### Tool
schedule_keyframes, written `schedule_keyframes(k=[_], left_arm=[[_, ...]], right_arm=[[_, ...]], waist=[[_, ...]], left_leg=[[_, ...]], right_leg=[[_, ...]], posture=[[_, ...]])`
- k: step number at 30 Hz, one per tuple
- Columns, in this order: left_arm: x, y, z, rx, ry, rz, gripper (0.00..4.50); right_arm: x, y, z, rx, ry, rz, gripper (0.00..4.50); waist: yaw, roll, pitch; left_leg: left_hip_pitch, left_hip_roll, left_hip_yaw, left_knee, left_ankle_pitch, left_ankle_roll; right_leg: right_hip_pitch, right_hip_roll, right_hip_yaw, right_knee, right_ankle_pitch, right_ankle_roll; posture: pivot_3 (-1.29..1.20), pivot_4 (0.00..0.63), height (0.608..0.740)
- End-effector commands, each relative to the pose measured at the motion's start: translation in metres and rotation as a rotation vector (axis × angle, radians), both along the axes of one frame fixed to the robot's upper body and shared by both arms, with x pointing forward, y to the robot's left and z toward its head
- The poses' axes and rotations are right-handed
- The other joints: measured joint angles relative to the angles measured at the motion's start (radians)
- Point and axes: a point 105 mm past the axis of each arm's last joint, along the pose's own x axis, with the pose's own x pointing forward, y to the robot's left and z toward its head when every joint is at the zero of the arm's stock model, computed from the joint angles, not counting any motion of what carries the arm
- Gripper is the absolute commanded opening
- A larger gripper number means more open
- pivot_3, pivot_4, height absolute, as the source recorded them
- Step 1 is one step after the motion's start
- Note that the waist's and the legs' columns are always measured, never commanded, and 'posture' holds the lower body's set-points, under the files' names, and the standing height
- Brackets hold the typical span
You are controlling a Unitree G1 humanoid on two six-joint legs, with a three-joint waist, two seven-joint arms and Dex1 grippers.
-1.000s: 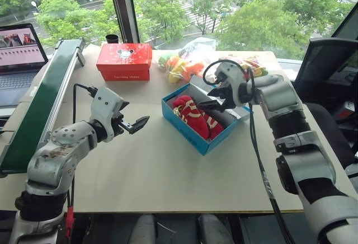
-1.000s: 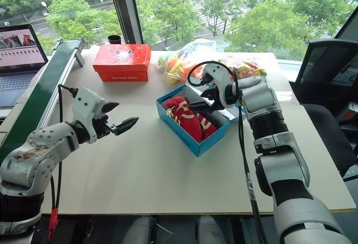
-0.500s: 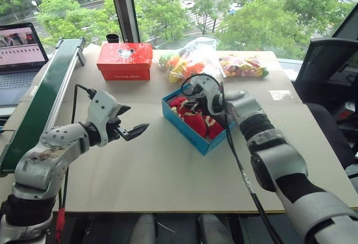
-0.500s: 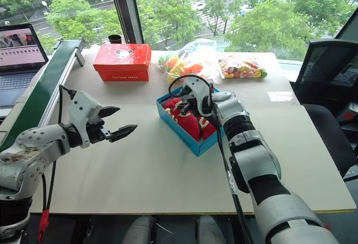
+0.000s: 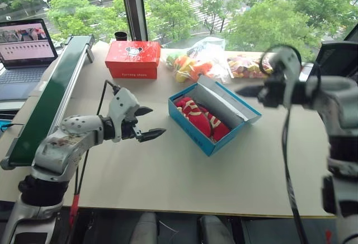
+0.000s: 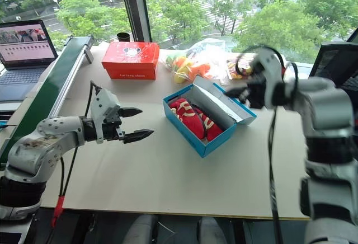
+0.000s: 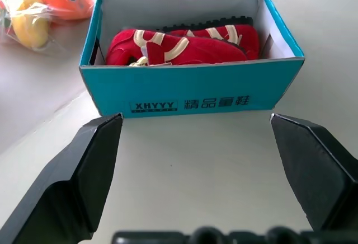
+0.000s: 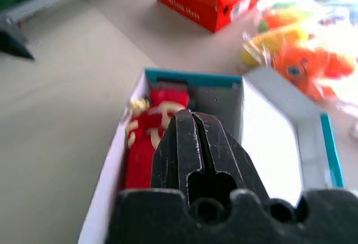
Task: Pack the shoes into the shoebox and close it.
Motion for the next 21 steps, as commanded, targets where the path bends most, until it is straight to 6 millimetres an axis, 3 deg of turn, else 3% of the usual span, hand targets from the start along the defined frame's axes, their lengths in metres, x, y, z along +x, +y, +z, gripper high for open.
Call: schedule_keyframes(k=[1,3,5,9,12,18,21], left_arm=[[0.002,-0.008,0.009,0.005,-0.045,-0.060,4.50],[0.004,-0.010,0.009,0.010,-0.045,-0.074,4.50],[0.005,-0.010,0.010,0.014,-0.046,-0.081,4.50],[0.005,-0.008,0.013,0.026,-0.048,-0.086,4.50],[0.003,-0.006,0.013,0.044,-0.050,-0.086,4.50],[0.002,0.004,0.020,0.064,-0.069,-0.050,4.50],[0.001,0.007,0.023,0.063,-0.074,-0.037,4.50]], right_arm=[[-0.028,-0.005,-0.011,0.019,0.051,0.021,0.04],[-0.032,-0.017,-0.039,0.039,0.114,-0.048,0.04],[-0.023,-0.023,-0.054,0.058,0.062,-0.112,0.04],[0.014,-0.029,-0.082,0.241,0.024,-0.316,0.04],[0.030,-0.035,-0.112,0.208,0.028,-0.391,0.04],[0.054,-0.038,-0.142,0.317,0.063,-0.475,0.04],[0.065,-0.040,-0.143,0.315,0.030,-0.495,0.04]], waist=[[-0.019,0.000,0.000],[-0.029,0.000,0.000],[-0.036,-0.001,-0.001],[-0.047,-0.001,0.000],[-0.047,-0.001,0.000],[-0.035,0.000,0.000],[-0.035,0.000,0.000]], left_leg=[[0.001,0.000,0.001,0.001,0.000,0.000],[0.002,0.001,0.001,0.001,0.001,0.002],[0.003,0.001,0.001,0.001,0.001,0.002],[0.004,0.002,0.001,0.001,0.001,0.002],[0.004,0.001,0.001,0.002,0.001,0.002],[0.003,0.001,0.001,0.000,0.001,0.002],[0.004,0.001,0.001,-0.001,0.001,0.002]], right_leg=[[0.000,0.000,0.001,0.001,0.000,0.000],[0.000,0.001,0.002,0.001,0.000,0.000],[0.001,0.002,0.003,0.001,0.000,0.000],[0.002,0.002,0.003,0.002,0.000,0.002],[0.003,0.002,0.003,0.003,0.001,0.001],[0.002,0.001,0.003,0.001,0.001,0.001],[0.002,0.001,0.002,0.001,0.001,0.001]], posture=[[0.00,0.150,0.739],[0.00,0.150,0.739],[0.00,0.150,0.739],[0.00,0.150,0.739],[0.00,0.150,0.739],[0.00,0.150,0.739],[0.00,0.150,0.739]])
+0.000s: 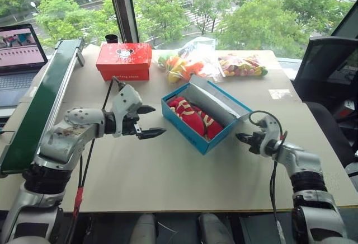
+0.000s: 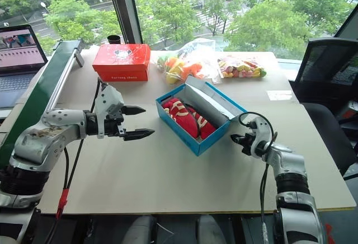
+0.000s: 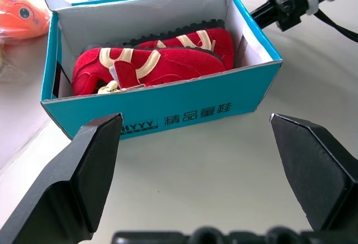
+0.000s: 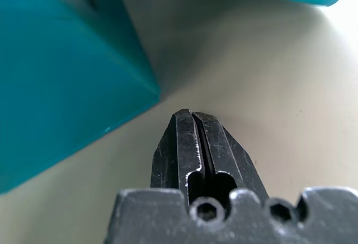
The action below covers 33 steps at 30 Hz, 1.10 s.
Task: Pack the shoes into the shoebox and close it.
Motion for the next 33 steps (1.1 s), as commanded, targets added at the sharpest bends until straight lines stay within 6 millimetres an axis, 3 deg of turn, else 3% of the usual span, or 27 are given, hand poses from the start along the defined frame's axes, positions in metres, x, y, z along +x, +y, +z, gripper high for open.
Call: schedule_keyframes(k=[1,7,19,23,27,30,33], left_arm=[[-0.003,0.004,0.017,-0.001,-0.068,0.015,4.50],[-0.003,0.003,0.020,-0.004,-0.074,0.025,4.50],[-0.001,0.005,0.026,-0.016,-0.089,0.043,4.50],[-0.003,0.004,0.024,-0.015,-0.085,0.041,4.50],[-0.004,0.004,0.024,-0.014,-0.084,0.040,4.50],[-0.004,0.004,0.024,-0.015,-0.085,0.043,4.50],[-0.004,0.004,0.024,-0.017,-0.084,0.044,4.50]], right_arm=[[0.017,-0.013,0.012,-0.019,-0.093,-0.070,0.04],[0.036,-0.011,0.026,0.036,-0.171,-0.157,0.04],[0.057,-0.020,0.098,0.262,-0.429,-0.244,0.04],[0.055,-0.004,0.134,0.397,-0.521,-0.102,0.04],[0.048,0.010,0.148,0.439,-0.534,0.020,0.04],[0.018,0.044,0.162,0.457,-0.504,0.315,0.04],[0.001,0.060,0.162,0.432,-0.463,0.422,0.04]], waist=[[0.000,0.000,0.000],[0.000,0.000,0.000],[-0.001,0.000,0.000],[-0.003,0.000,0.000],[-0.005,0.001,0.000],[-0.002,0.001,0.000],[0.000,0.001,0.000]], left_leg=[[0.000,0.000,0.000,0.000,0.000,0.000],[0.003,0.000,0.000,0.000,0.000,0.000],[0.007,0.000,0.000,-0.002,0.000,0.000],[0.007,0.000,0.000,-0.002,0.000,0.000],[0.007,0.000,0.000,-0.002,0.000,0.000],[0.007,0.000,-0.001,-0.002,0.000,0.000],[0.007,0.000,-0.001,-0.002,0.000,0.000]], right_leg=[[0.000,0.000,0.000,0.000,0.000,0.000],[0.004,0.000,-0.001,-0.001,0.000,0.000],[0.007,0.000,-0.001,-0.001,0.000,0.000],[0.007,0.000,0.000,-0.001,0.000,0.000],[0.008,0.000,0.000,0.000,0.000,0.000],[0.008,0.000,-0.001,0.000,0.000,0.000],[0.008,0.000,-0.001,0.000,0.000,0.000]], posture=[[0.00,0.150,0.739],[0.00,0.150,0.739],[0.00,0.150,0.739],[0.00,0.150,0.739],[0.00,0.150,0.739],[0.00,0.150,0.739],[0.00,0.150,0.739]])
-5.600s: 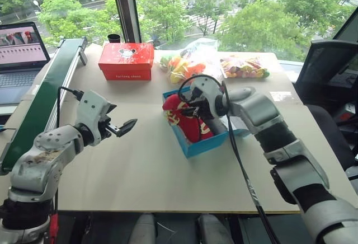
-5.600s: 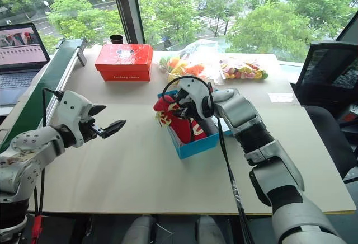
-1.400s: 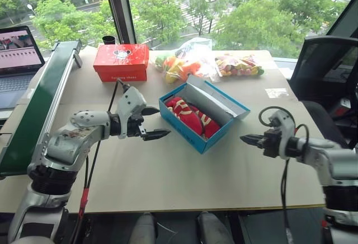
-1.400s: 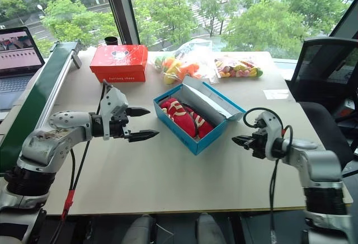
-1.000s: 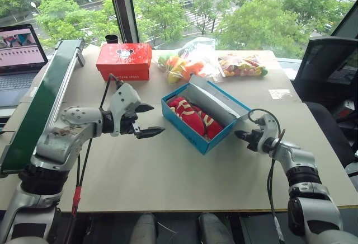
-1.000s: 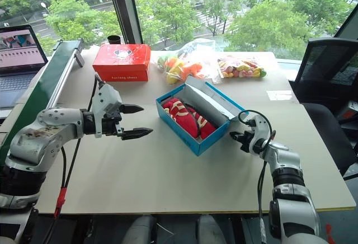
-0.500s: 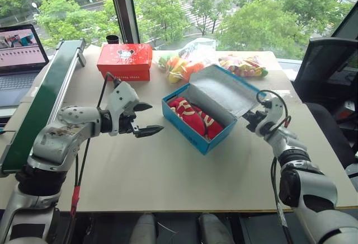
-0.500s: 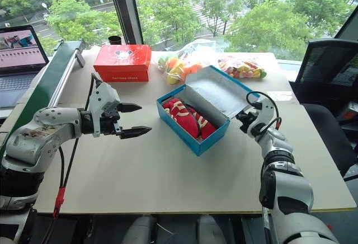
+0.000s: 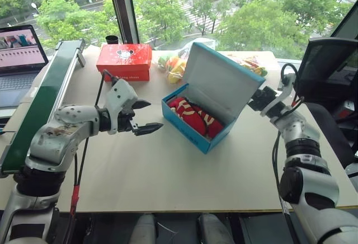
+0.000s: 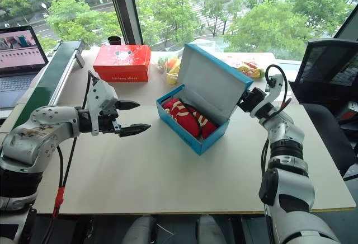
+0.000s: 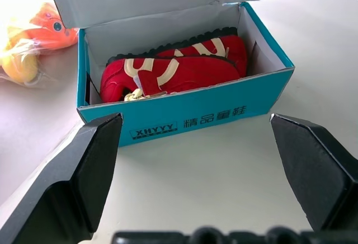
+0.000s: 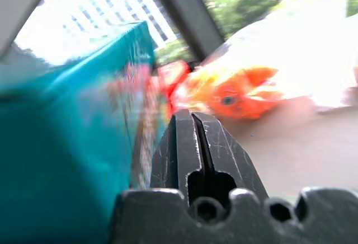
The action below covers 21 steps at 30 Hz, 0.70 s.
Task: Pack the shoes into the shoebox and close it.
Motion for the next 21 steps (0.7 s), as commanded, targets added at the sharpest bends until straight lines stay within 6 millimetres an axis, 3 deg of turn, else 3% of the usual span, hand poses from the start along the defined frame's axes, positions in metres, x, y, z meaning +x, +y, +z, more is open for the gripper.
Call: schedule_keyframes(k=[1,4,12,16,21], left_arm=[[-0.003,-0.001,0.011,-0.008,-0.043,-0.008,4.50],[-0.002,-0.001,0.010,-0.009,-0.041,-0.005,4.50],[-0.005,0.000,0.007,-0.016,-0.037,0.011,4.50],[-0.007,0.003,0.003,-0.021,-0.031,0.042,4.50],[-0.012,0.005,-0.001,-0.017,-0.026,0.071,4.50]], right_arm=[[-0.026,0.029,0.019,-0.084,-0.054,0.188,0.04],[-0.039,0.049,0.019,-0.171,-0.060,0.284,0.04],[-0.015,0.084,0.009,-0.371,-0.058,0.262,0.04],[0.018,0.111,-0.029,-0.493,0.027,0.169,0.04],[0.021,0.127,-0.070,-0.674,0.050,0.188,0.04]], waist=[[0.001,0.000,0.000],[0.001,0.000,0.000],[0.001,0.000,0.000],[-0.006,0.000,0.000],[-0.006,0.000,0.000]], left_leg=[[0.000,0.000,0.000,0.000,0.000,0.000],[0.001,0.000,0.000,0.001,0.000,0.000],[0.001,0.000,0.000,0.001,0.000,0.000],[0.001,0.000,0.000,0.001,0.000,0.000],[0.000,0.000,0.000,0.000,0.000,0.000]], right_leg=[[0.000,0.000,0.000,0.000,0.000,0.000],[0.000,0.000,0.000,0.001,0.000,0.000],[0.000,0.000,0.000,0.001,0.000,0.000],[0.000,0.000,0.000,0.000,0.000,0.000],[0.000,0.000,0.000,0.000,0.000,0.000]], posture=[[0.00,0.150,0.739],[0.00,0.150,0.739],[0.00,0.150,0.739],[0.00,0.150,0.739],[0.00,0.150,0.739]])
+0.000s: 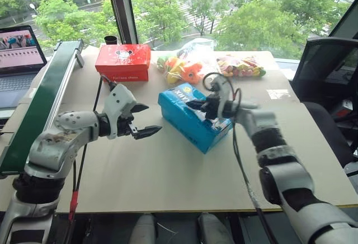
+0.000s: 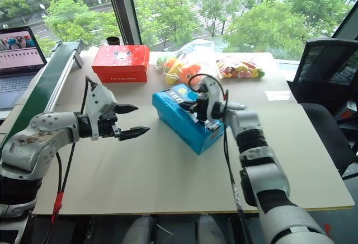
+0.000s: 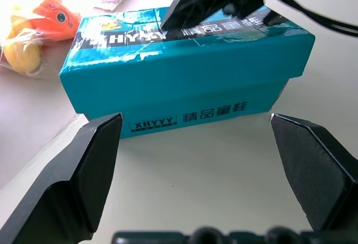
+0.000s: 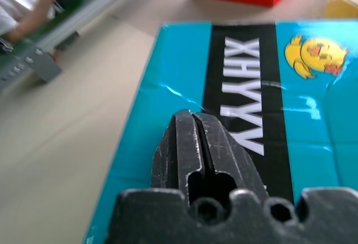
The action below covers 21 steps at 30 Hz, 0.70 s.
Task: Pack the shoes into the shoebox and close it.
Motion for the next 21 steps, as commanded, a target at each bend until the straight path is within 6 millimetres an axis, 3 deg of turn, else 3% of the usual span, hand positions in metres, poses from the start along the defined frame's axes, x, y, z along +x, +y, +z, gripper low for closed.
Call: schedule_keyframes(k=[1,4,6,9,12,14,15,16,17,21], left_arm=[[-0.007,0.001,0.011,-0.012,-0.048,0.015,4.50],[-0.009,0.002,0.010,-0.015,-0.049,0.031,4.50],[-0.010,0.003,0.009,-0.019,-0.049,0.041,4.50],[-0.010,0.003,0.007,-0.023,-0.045,0.048,4.50],[-0.010,0.006,0.004,-0.026,-0.037,0.058,4.50],[-0.009,0.007,0.003,-0.028,-0.038,0.059,4.50],[-0.010,0.007,0.003,-0.038,-0.039,0.054,4.50],[-0.010,0.006,0.003,-0.045,-0.039,0.050,4.50],[-0.010,0.007,0.001,-0.047,-0.033,0.051,4.50],[-0.004,0.013,-0.002,-0.064,-0.105,0.106,4.50]], right_arm=[[0.000,0.004,-0.033,-0.206,-0.015,0.022,0.04],[-0.006,-0.005,-0.069,-0.446,-0.031,0.060,0.04],[-0.007,-0.005,-0.070,-0.455,-0.049,0.075,0.04],[-0.005,0.007,-0.045,-0.293,-0.060,0.086,0.04],[-0.010,0.016,0.018,-0.069,-0.176,0.156,0.04],[-0.018,0.010,0.040,-0.024,-0.217,0.174,0.04],[-0.027,0.004,0.051,-0.016,-0.235,0.193,0.58],[-0.034,0.001,0.056,-0.014,-0.246,0.208,0.69],[-0.042,-0.002,0.061,-0.012,-0.247,0.225,1.10],[-0.065,-0.041,0.073,-0.077,-0.268,0.155,2.45]], waist=[[-0.003,-0.001,0.000],[-0.010,-0.001,-0.002],[-0.013,-0.002,-0.005],[-0.012,-0.002,-0.006],[-0.012,-0.003,-0.006],[-0.012,-0.002,-0.005],[-0.012,-0.002,-0.005],[-0.010,-0.002,-0.005],[-0.008,-0.002,-0.005],[0.008,-0.002,-0.005]], left_leg=[[0.000,0.000,0.000,0.001,0.000,0.000],[0.007,0.000,0.000,0.000,0.000,0.000],[0.011,0.001,0.000,-0.001,0.000,0.000],[0.021,0.001,0.000,-0.001,0.000,0.000],[0.024,0.001,0.000,-0.002,0.000,0.000],[0.021,0.001,0.000,-0.002,0.000,0.000],[0.018,0.001,0.000,-0.002,0.000,0.000],[0.013,0.001,0.000,-0.002,0.000,0.000],[0.006,0.001,-0.001,-0.001,0.000,0.000],[0.001,0.001,-0.001,-0.001,0.000,0.000]], right_leg=[[0.000,0.000,0.000,0.000,0.000,0.000],[0.006,0.000,0.000,0.001,0.000,0.000],[0.008,0.001,0.000,0.001,0.000,0.000],[0.019,0.001,0.000,0.001,-0.001,0.000],[0.023,0.001,0.000,-0.001,-0.004,0.005],[0.020,0.001,0.000,-0.001,-0.003,0.002],[0.016,0.001,0.000,0.000,-0.001,-0.001],[0.011,0.001,0.000,0.001,-0.001,-0.001],[0.004,0.001,0.000,0.003,0.000,-0.001],[-0.001,0.000,-0.001,0.004,0.000,-0.001]], posture=[[0.00,0.150,0.739],[0.00,0.150,0.739],[0.00,0.150,0.739],[0.00,0.150,0.739],[0.00,0.150,0.739],[0.00,0.150,0.739],[0.00,0.150,0.739],[0.00,0.150,0.739],[0.00,0.150,0.739],[0.00,0.150,0.739]])
